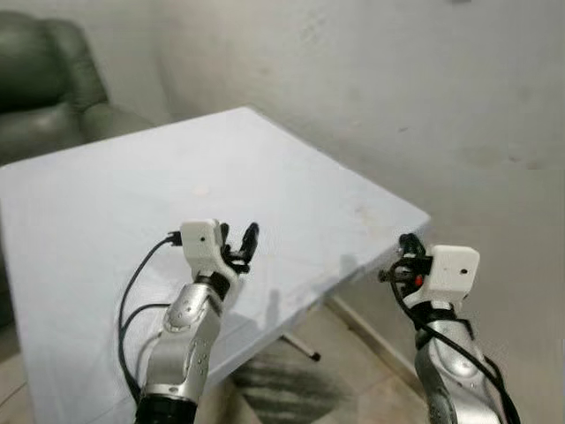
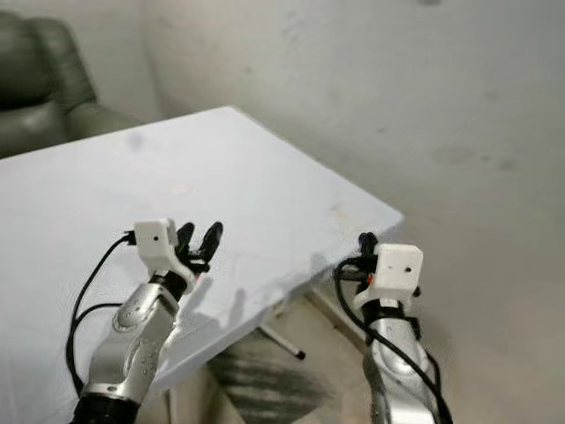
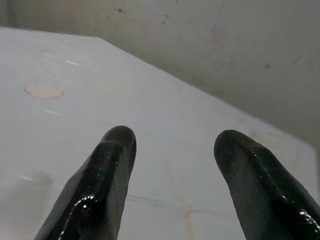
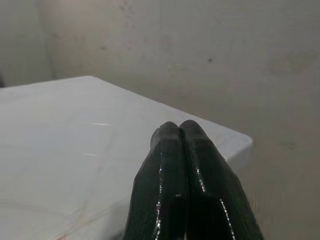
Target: Hang keys on a hook
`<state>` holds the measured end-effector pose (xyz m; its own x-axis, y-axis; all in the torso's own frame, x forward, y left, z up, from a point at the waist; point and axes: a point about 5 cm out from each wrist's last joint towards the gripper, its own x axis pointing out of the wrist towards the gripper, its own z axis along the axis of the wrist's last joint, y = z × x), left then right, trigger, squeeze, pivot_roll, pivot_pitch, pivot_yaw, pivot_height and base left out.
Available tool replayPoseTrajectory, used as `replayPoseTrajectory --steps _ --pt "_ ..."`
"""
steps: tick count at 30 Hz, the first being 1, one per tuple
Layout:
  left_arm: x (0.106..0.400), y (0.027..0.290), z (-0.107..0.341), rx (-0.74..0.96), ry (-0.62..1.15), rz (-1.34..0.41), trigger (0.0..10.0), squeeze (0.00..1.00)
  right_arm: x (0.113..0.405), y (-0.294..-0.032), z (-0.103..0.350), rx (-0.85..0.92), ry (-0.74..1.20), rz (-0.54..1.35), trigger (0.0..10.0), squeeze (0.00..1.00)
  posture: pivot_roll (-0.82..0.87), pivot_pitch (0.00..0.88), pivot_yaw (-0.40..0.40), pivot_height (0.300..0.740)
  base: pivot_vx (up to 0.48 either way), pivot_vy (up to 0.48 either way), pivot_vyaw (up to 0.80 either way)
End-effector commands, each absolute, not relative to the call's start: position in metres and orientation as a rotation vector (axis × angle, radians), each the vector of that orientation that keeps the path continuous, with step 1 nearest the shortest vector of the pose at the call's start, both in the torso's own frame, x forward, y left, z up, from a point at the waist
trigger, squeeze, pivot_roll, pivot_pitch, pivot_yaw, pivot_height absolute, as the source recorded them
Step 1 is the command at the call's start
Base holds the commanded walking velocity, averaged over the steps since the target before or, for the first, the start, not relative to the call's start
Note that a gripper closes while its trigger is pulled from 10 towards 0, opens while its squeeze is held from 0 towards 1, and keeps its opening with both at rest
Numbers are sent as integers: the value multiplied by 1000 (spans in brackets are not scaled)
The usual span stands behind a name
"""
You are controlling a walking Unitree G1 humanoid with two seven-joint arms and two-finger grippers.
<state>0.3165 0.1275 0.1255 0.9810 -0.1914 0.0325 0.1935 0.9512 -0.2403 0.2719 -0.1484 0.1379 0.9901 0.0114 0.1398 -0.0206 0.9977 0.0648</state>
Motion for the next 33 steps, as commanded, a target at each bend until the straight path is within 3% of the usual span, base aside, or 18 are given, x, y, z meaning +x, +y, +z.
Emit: replayPoseTrajectory --steps 1,33 --pt "316 118 126 -246 -6 -217 10000 0 272 -155 140 48 -149 -6 10000 0 -23 0 6 740 0 0 -781" --pt "314 115 124 -200 14 -247 10000 0 274 -155 139 49 -142 -17 10000 0 -19 8 11 740 0 0 -779"
